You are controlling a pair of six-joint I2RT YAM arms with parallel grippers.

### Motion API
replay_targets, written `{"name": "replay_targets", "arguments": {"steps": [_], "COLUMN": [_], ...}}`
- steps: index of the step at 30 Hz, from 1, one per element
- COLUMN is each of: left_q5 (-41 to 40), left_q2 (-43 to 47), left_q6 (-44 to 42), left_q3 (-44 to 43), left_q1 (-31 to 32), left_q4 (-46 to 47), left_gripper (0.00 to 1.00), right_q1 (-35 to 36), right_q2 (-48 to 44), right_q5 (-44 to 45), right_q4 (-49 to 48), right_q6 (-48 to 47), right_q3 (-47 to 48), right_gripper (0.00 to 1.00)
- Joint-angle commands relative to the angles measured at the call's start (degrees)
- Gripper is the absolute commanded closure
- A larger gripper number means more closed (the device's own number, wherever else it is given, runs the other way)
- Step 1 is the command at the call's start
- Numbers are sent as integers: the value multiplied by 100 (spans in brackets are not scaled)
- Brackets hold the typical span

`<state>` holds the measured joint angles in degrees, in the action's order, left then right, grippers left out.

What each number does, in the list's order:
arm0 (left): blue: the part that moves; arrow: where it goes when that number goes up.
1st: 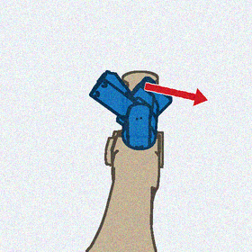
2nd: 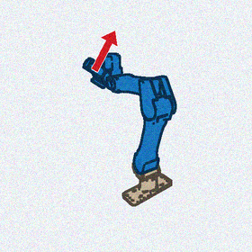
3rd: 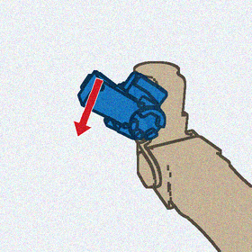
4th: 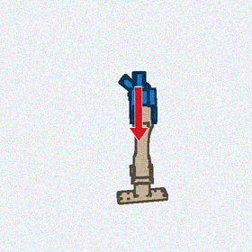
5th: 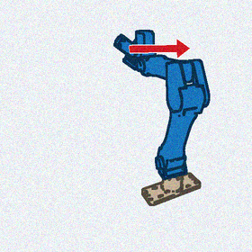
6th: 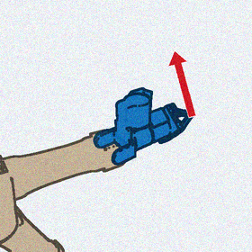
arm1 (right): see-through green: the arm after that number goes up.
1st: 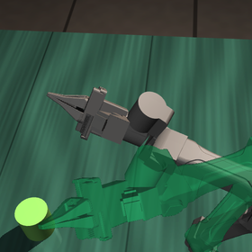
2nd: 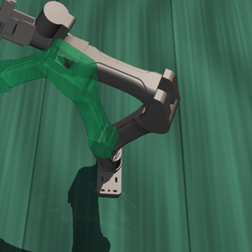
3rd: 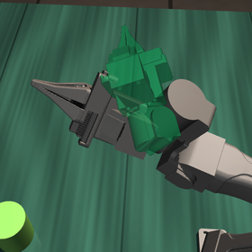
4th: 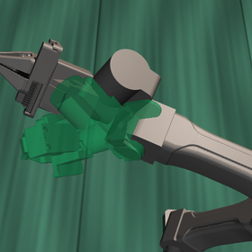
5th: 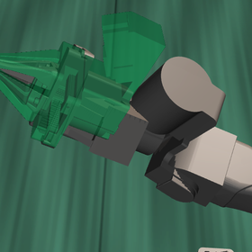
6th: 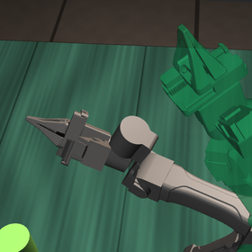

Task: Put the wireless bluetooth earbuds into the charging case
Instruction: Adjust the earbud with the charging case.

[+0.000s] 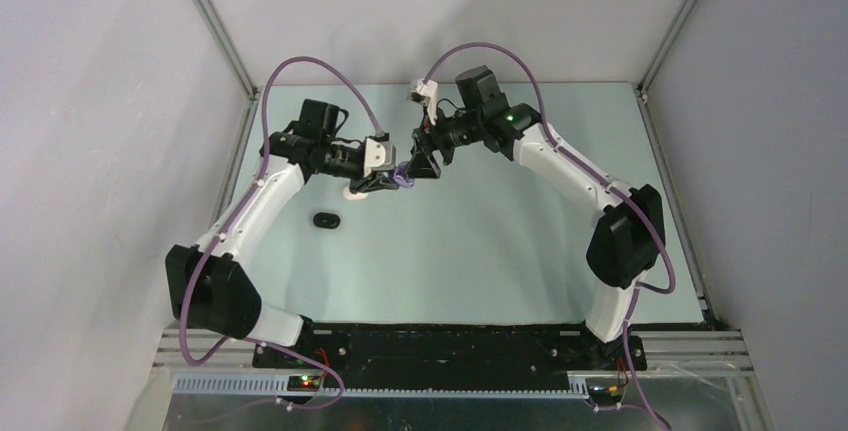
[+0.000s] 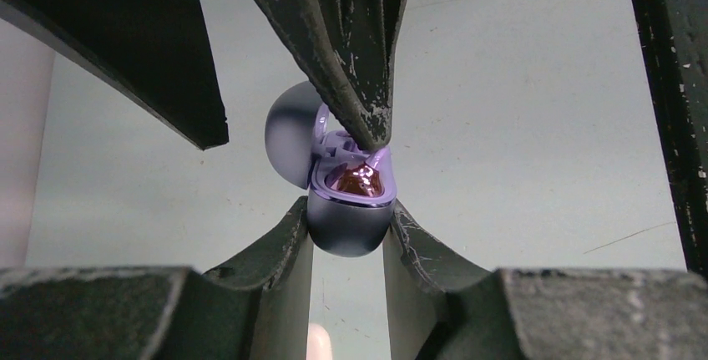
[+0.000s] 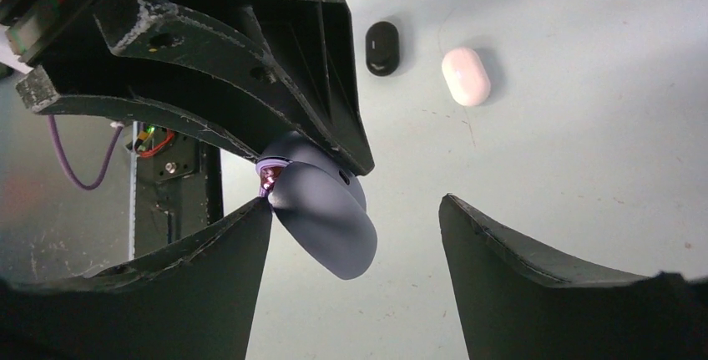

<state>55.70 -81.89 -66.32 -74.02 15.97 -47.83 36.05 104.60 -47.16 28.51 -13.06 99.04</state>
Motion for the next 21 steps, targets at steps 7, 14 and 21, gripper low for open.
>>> {"name": "replay_targets", "arguments": {"steps": [7,14,21], "left_q5": [383,237,313], "left_q2": [194,247,309], "left_q6": [-332,-638,902], "left_q3": [153,285,424], "left_q1": [166,166,118], "left_q4": [272,96,1166], "left_gripper": [100,100,100], "right_q1": [25,-444,-538], "right_q2": [-98,-516,-1481], "right_q5": [1145,-436,-402], "right_q4": [-617,-552,-1119], "right_q6": [97,-214,-392], "right_q3": [244,40,-808], "right_gripper": [24,24,33]}}
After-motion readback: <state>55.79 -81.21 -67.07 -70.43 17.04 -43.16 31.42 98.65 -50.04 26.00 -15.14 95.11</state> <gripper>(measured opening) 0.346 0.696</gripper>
